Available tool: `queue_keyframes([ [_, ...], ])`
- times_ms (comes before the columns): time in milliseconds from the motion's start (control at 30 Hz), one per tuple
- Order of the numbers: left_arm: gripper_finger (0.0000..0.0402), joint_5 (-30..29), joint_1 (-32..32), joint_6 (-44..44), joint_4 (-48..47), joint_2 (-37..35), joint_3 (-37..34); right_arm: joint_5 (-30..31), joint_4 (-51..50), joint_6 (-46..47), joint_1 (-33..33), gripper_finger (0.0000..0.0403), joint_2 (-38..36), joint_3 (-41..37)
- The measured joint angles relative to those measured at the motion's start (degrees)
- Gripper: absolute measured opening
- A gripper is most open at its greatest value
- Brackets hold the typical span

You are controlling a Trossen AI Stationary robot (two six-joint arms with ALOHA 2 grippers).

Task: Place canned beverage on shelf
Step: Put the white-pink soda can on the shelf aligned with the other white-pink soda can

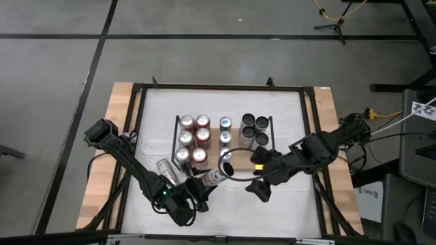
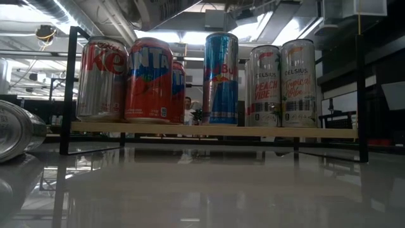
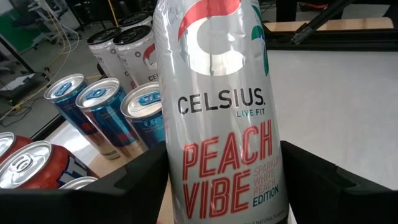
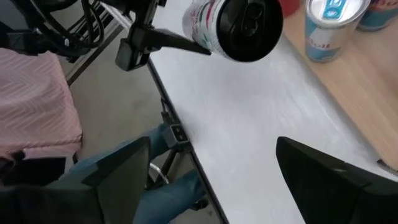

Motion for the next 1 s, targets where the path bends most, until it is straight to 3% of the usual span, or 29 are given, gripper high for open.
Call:
queue_keyframes([
  [267, 0.026, 0.0, 0.0, 0.0, 0.0, 0.0, 0.0, -0.8, 0.0, 0.9, -1.1, 0.0394, 0.0, 0.0],
  [633, 0.026, -0.1, 0.0, -0.1, 0.3, 0.0, 0.0, 8.5, 2.7, -0.3, -1.8, 0.0359, 0.0, 0.0],
  [1000, 0.026, -3.3, 0.0, 0.1, 3.4, 0.0, 0.0, 7.2, 7.0, 6.6, -3.0, 0.0358, 1.7, 0.1],
])
